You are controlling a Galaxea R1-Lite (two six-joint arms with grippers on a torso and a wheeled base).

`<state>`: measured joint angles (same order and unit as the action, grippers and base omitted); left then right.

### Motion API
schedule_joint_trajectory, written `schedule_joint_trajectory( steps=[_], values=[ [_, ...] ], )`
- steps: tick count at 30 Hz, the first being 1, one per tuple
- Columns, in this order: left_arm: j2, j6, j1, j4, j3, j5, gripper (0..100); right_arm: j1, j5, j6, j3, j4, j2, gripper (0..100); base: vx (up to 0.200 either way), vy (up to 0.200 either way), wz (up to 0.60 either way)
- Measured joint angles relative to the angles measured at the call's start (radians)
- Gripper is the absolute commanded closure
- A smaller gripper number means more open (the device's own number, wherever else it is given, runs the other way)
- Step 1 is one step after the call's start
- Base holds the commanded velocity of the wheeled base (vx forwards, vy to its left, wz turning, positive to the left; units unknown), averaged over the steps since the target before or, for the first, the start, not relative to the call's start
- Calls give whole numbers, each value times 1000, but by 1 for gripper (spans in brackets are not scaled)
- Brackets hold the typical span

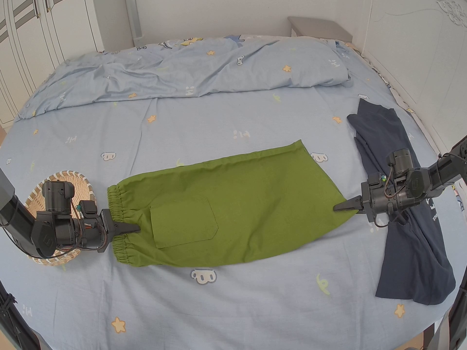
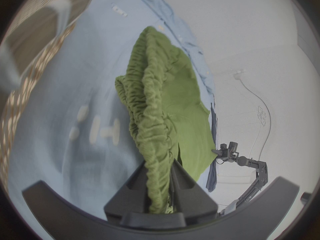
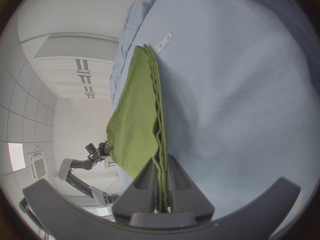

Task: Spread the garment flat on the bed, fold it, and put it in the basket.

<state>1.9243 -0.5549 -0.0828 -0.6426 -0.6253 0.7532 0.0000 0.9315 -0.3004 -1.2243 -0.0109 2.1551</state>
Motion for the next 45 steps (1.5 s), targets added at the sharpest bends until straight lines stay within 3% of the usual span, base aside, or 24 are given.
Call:
schedule_joint_trajectory(
  steps=[8, 22, 32, 38, 39, 45],
  values=[
    [-100, 60, -17, 214, -24, 60, 100, 4, -5, 26, 209, -16, -193, 100, 0, 0, 0],
    [-219, 279, -97, 275, 177, 89, 100, 1, -75, 225, 707, 9, -442, 100, 0, 0, 0],
    [-243, 370, -157, 282, 276, 91, 100, 21, -78, 241, 974, 257, -512, 100, 0, 0, 0],
    [-245, 382, -172, 279, 302, 90, 100, 54, -78, 243, 1018, 279, -497, 100, 0, 0, 0],
    [-245, 382, -173, 278, 303, 89, 100, 59, -78, 244, 1019, 279, -493, 0, 0, 0, 0],
    [-248, 382, -174, 279, 307, 88, 100, 69, -79, 246, 1015, 281, -474, 0, 0, 0, 0]
  ],
)
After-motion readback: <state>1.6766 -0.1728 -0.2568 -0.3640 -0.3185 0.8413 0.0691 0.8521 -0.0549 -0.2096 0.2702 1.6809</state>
